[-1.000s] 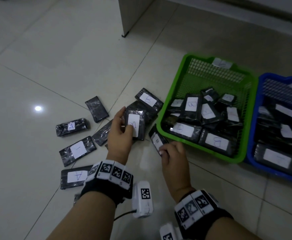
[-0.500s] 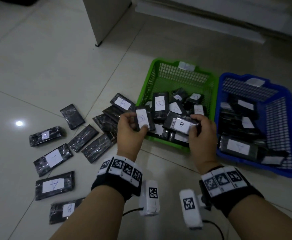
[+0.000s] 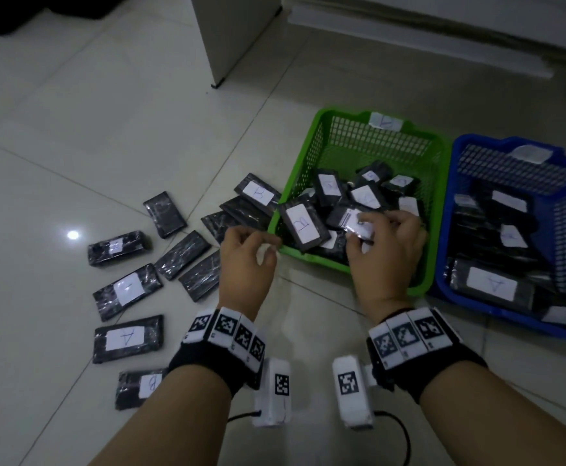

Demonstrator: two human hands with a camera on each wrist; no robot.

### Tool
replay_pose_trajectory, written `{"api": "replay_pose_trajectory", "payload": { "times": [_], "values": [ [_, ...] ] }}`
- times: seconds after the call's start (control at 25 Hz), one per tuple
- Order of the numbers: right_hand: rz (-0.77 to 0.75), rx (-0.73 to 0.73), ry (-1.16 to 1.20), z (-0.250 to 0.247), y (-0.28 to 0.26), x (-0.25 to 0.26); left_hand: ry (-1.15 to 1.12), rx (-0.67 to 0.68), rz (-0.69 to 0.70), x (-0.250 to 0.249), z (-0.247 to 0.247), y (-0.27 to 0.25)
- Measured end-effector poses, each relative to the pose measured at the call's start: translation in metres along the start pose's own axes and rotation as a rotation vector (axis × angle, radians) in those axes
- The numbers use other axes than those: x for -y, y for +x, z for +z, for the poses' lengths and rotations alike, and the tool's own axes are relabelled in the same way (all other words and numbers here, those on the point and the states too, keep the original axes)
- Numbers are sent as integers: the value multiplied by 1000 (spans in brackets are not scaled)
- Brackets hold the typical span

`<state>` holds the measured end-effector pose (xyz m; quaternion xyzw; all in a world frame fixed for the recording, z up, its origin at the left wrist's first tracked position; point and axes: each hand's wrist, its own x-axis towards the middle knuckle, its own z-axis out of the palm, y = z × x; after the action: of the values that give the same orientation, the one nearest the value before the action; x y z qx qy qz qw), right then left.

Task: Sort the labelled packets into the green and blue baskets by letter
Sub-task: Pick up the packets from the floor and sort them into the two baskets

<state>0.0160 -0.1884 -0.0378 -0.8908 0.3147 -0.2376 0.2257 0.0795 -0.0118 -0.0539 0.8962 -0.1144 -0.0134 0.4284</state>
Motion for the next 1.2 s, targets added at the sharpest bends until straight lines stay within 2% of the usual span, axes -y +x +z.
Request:
{"api": "replay_pose_trajectory", "payload": {
  "times": [0.16, 0.24, 0.32, 0.48, 0.64, 0.72, 0.84, 1.0, 1.12, 1.2],
  "values": [
    [-210, 84, 150, 5, -47, 31, 80, -78, -195, 42, -32, -23],
    [-307, 220, 210, 20, -68, 45, 165, -109, -235, 61, -46, -28],
    [-378, 401, 234, 41, -84, 59, 233, -71, -276, 78, -58, -28],
    [-457, 673, 46, 75, -84, 84, 265, 137, -269, 104, -64, -21],
    [-468, 715, -178, 102, -63, 104, 275, 192, -255, 114, -67, -24],
    [-419, 686, -233, 116, -56, 113, 194, 202, -266, 118, -75, -24],
    [-330, 666, -284, 129, -51, 121, 92, 146, -286, 119, -94, -23],
    [-279, 675, -201, 139, -47, 129, -43, 20, -437, 122, -114, -22],
    [-342, 778, -211, 146, -45, 130, -382, -136, -608, 128, -118, -19],
    [-367, 814, -275, 145, -43, 127, -625, -199, -649, 124, -117, -16]
  ]
}}
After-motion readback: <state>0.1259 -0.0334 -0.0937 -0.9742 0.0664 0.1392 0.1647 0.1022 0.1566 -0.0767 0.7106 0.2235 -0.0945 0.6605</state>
